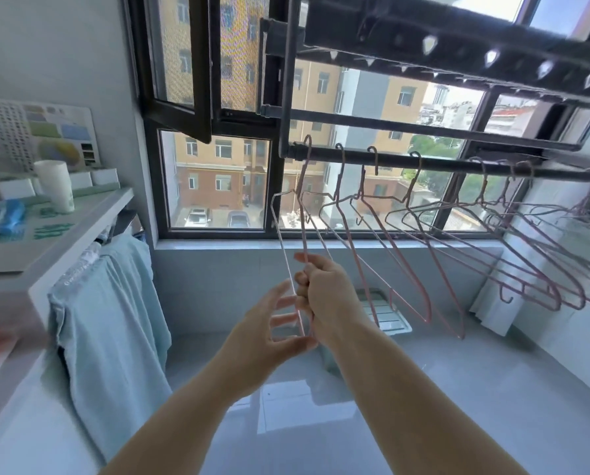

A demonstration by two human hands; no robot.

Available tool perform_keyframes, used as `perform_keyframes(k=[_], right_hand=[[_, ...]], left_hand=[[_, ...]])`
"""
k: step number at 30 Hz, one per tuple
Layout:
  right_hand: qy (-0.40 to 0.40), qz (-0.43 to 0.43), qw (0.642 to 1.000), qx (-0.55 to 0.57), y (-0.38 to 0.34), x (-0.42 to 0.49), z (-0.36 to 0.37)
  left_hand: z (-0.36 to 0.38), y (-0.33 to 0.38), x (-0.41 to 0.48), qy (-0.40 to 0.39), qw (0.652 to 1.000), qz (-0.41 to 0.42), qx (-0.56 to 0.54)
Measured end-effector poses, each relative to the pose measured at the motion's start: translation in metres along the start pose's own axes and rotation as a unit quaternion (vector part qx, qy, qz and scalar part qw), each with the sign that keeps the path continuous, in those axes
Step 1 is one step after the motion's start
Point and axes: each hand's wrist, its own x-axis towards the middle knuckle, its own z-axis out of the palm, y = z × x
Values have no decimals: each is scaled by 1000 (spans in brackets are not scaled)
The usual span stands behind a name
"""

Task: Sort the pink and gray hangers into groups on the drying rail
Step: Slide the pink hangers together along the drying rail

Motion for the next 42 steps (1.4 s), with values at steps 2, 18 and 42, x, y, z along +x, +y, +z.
perform_keyframes(k=[2,18,42], right_hand=[[6,6,1000,-18,3,4,-7],[7,-228,886,-404,-5,9,-57],[-128,-190,924,-306,44,-19,-77]], left_hand=[[9,-3,2,9,1000,-9,-9],[55,8,-3,174,969,-19,177],[62,53,85,134,951,-69,272]])
